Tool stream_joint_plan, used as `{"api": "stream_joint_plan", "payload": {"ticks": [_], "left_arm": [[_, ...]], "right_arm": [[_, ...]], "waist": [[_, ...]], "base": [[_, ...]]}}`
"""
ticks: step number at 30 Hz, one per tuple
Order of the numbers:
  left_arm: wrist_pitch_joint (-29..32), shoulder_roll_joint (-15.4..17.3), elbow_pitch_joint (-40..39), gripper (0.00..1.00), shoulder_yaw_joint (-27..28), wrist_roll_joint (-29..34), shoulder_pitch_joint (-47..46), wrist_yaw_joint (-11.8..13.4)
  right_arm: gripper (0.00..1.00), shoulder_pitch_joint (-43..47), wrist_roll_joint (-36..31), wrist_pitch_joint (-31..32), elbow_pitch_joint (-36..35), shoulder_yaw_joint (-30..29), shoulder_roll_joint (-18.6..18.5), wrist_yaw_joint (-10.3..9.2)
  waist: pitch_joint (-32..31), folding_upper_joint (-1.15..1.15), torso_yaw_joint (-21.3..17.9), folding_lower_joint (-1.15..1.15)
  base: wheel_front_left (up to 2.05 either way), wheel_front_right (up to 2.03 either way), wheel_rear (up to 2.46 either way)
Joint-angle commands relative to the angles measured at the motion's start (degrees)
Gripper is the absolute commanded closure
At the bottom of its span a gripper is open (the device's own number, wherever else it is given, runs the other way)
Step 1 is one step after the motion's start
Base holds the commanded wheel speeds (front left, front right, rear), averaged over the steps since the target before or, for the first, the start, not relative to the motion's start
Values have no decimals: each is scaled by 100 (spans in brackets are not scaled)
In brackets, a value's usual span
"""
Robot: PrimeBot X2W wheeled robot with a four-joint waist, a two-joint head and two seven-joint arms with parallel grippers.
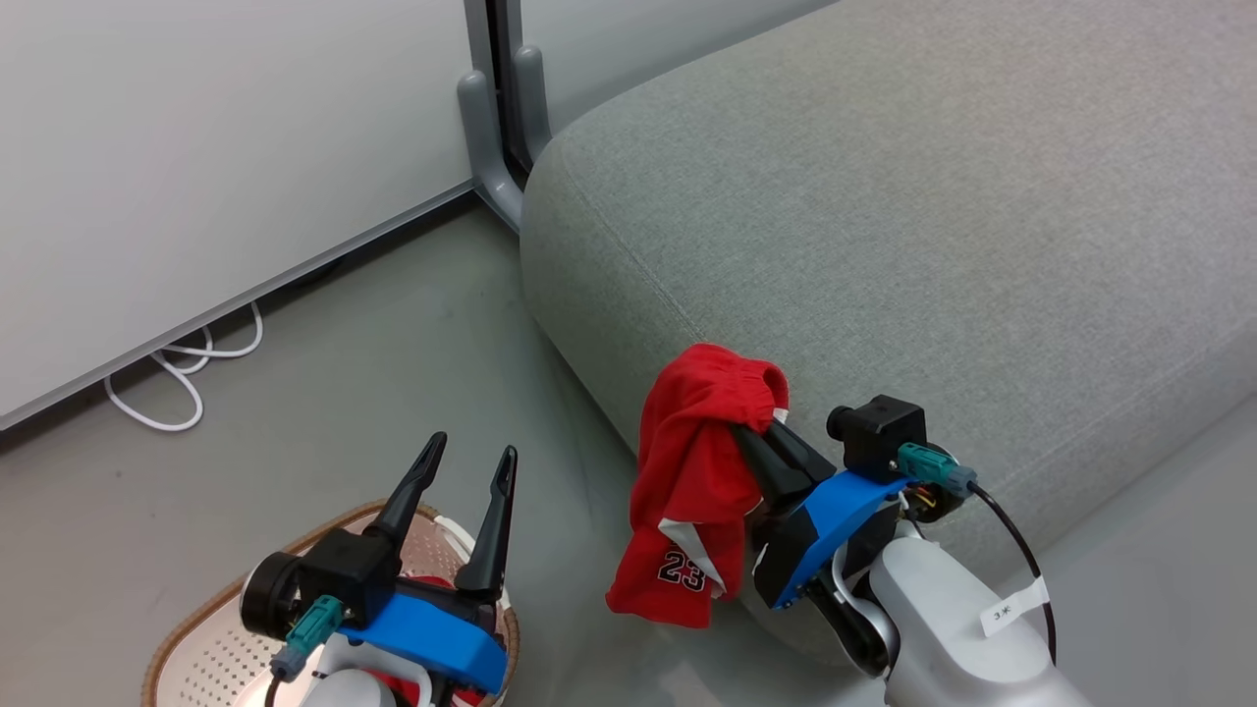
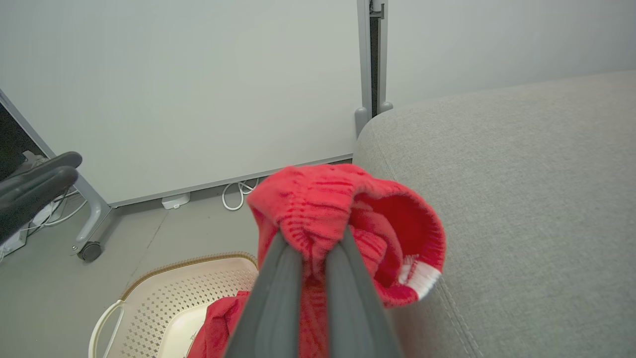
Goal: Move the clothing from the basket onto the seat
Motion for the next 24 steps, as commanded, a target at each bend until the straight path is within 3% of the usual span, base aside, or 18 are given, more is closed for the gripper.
{"api": "stream_joint_plan", "payload": {"ticks": [1,17,24], "left_arm": [[-18,13,14,0,31,-25,-43,-9],[-18,75,-37,0,-81,30,-160,-9],[-18,204,-192,0,-88,107,-279,-9]], "right_arm": [[100,50,5,-23,-27,11,-5,3],[100,-12,4,-23,-81,-114,-5,2],[100,-813,-133,-23,30,-979,-34,3]], "waist": [[-7,0,-21,0],[165,0,15,0],[551,0,88,0]], "base": [[0,0,0],[0,0,0],[0,0,0]]}}
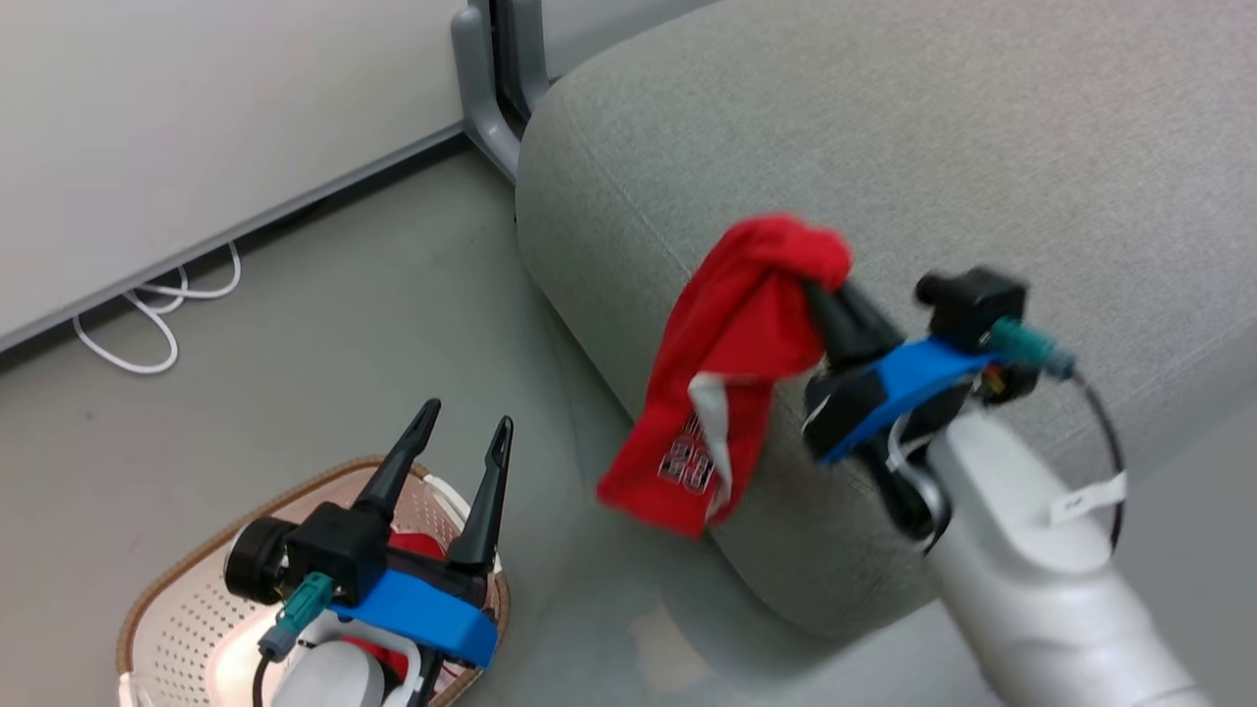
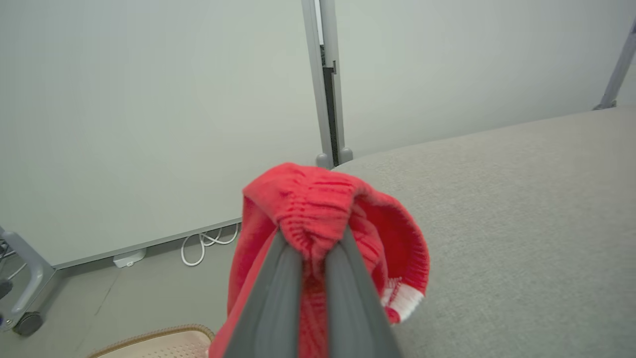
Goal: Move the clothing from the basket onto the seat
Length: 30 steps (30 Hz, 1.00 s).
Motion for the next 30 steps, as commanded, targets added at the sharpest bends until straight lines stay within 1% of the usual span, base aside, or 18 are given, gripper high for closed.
{"api": "stream_joint_plan", "payload": {"ticks": [1,4,7,12,15,19,21,24,30], "left_arm": [[-16,56,-46,0,-26,43,-122,-9],[-16,148,-135,0,-110,61,-275,-9],[-17,240,-255,0,-177,103,-466,-9],[-16,443,-478,0,-250,160,-757,-9],[-17,580,-625,0,-291,215,-928,-9],[-17,726,-777,0,-365,270,-1180,-9],[-17,783,-838,0,-406,298,-1311,-9],[-16,847,-904,0,-454,334,-1500,-9],[-16,922,-934,0,-477,401,-1727,-9]], "right_arm": [[100,-217,-50,-23,8,-149,-66,1],[100,-678,-166,-8,35,-613,-306,1],[100,-1112,-131,41,35,-1137,-606,1],[100,-1708,-175,116,41,-1897,-1215,1],[100,-1969,-213,101,25,-2407,-1521,1],[100,-2063,-297,68,105,-2971,-1772,1],[100,-1989,-346,59,172,-3200,-1841,1],[100,-1834,-448,31,395,-3516,-1837,1],[100,-1744,-622,-3,863,-3916,-1579,1]], "waist": [[180,0,73,0],[450,0,202,0],[775,0,349,0],[1339,0,569,0],[1699,0,695,0],[2153,0,867,0],[2365,0,947,0],[2630,0,1053,0],[3017,0,1123,0]], "base": [[0,0,0],[0,0,0],[0,0,0],[0,0,0],[0,0,0],[0,0,0],[0,0,0],[0,0,0],[0,0,0]]}}
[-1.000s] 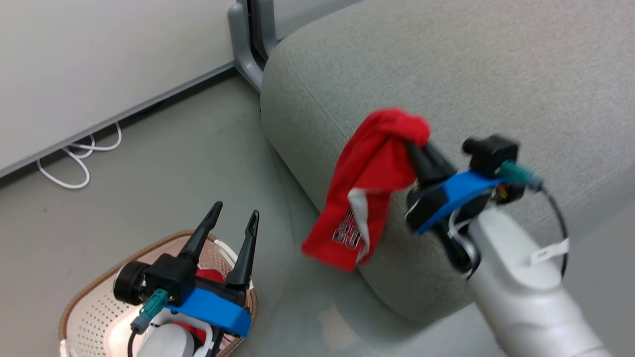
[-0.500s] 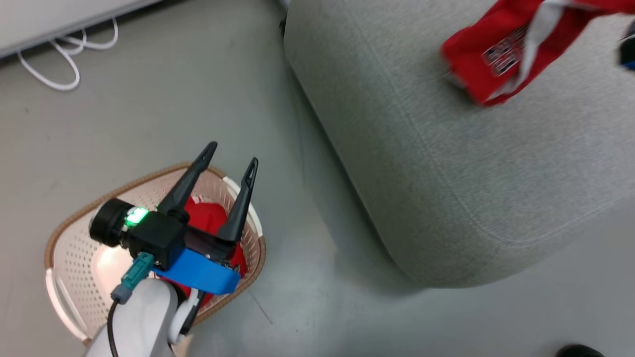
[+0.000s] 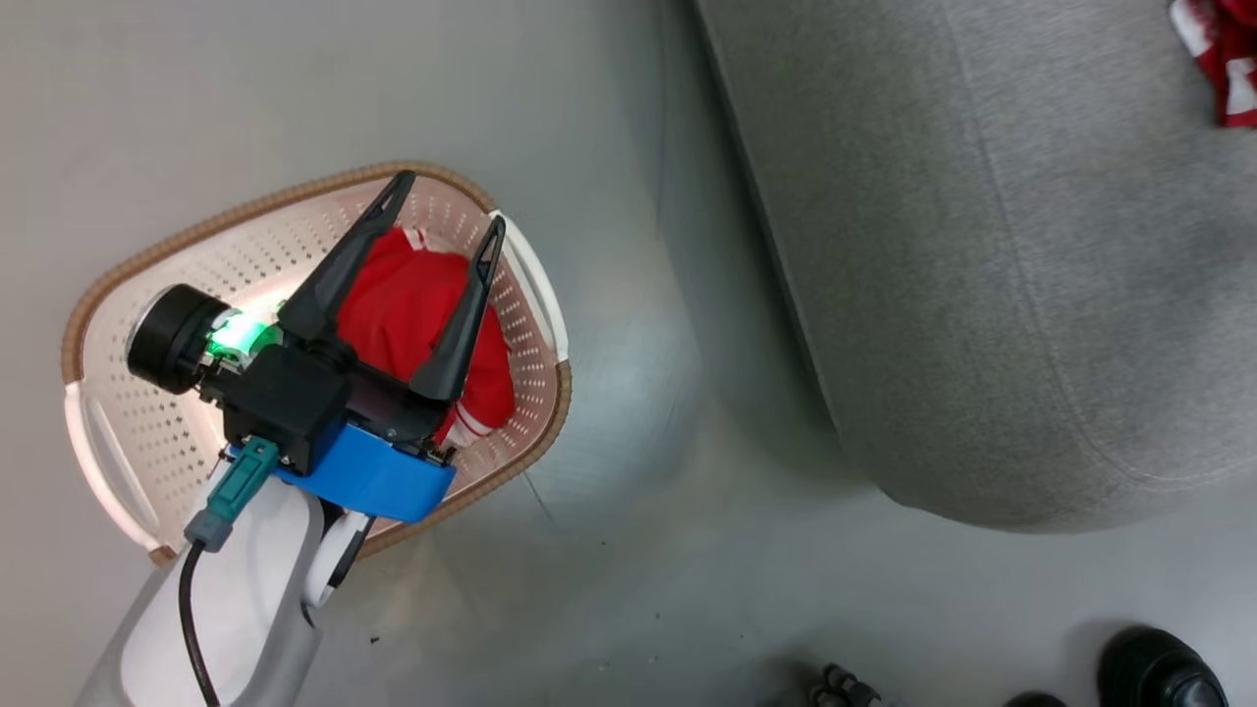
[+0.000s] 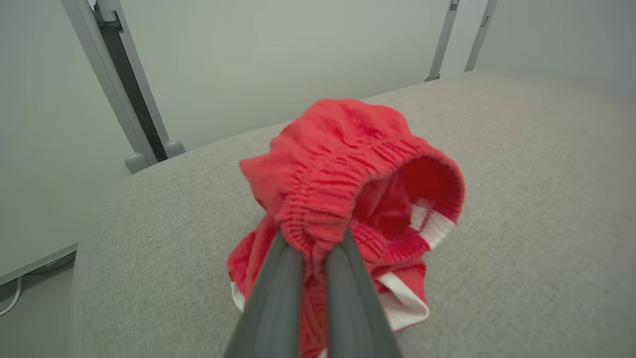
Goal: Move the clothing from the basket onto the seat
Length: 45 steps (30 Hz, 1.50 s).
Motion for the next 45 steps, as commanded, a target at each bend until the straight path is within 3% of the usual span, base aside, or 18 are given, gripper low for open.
{"api": "stream_joint_plan", "payload": {"ticks": [1,10,12,13,27,36,45], "left_arm": [[-18,29,11,0,-8,18,-106,-9],[-18,30,77,0,-19,7,-160,-9],[-18,-2,100,0,16,-3,-157,-9],[-18,-19,107,0,25,-6,-145,-9],[-18,-309,344,0,58,-116,13,-9],[-18,-678,536,0,319,-269,475,-9],[-17,-1103,756,0,760,-397,1153,-10]], "right_arm": [[100,58,-80,-31,77,-47,45,1],[100,29,-322,-46,259,-218,208,1],[49,52,-385,-47,229,-265,233,1],[0,57,-423,-47,209,-285,234,1],[0,307,-725,-48,181,-328,389,1],[0,883,-931,-46,268,-58,458,1],[0,1933,-1015,-45,-547,428,625,1]], "waist": [[184,0,82,-1],[220,0,103,-1],[195,0,114,-1],[181,0,120,-1],[-316,0,180,-1],[-1271,0,318,-1],[-2339,0,678,-1]], "base": [[0,0,0],[0,0,0],[0,0,0],[0,0,0],[0,0,0],[0,0,0],[0,0,0]]}}
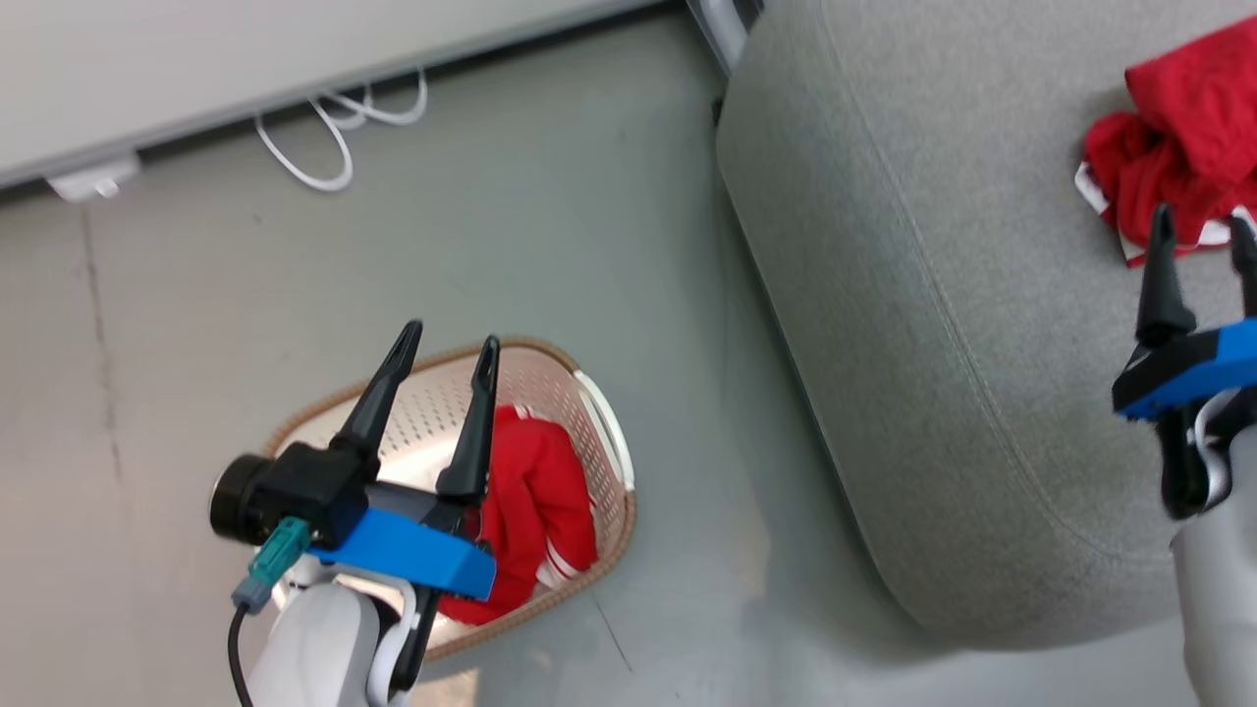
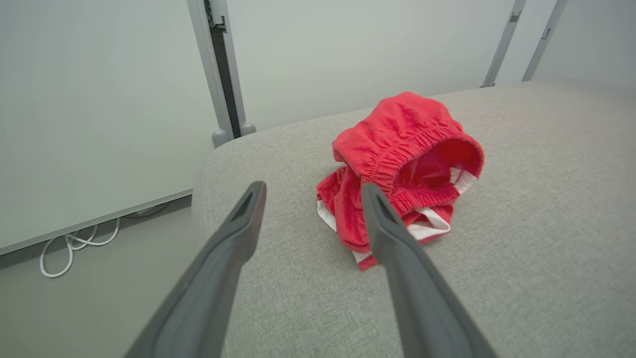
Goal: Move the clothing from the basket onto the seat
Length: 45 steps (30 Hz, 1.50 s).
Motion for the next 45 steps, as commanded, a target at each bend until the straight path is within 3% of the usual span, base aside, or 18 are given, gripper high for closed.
{"api": "stream_joint_plan", "payload": {"ticks": [1,10,24,45], "left_arm": [[-18,-29,25,0,72,-12,122,-10],[-18,-254,171,0,545,-9,736,-10],[-18,-369,608,0,1044,42,867,-10],[-18,-281,1086,0,1196,-94,661,-10]], "right_arm": [[0,210,-11,-21,-109,31,18,1],[0,1393,-2,38,-1047,326,384,1],[0,2745,-122,537,-2606,673,820,1],[0,3273,69,818,-3230,1287,950,1]], "waist": [[-446,0,238,1],[-1221,0,687,1],[-1588,0,1474,1],[-1696,0,1806,1]], "base": [[0,0,0],[0,0,0],[0,0,0],[0,0,0]]}}
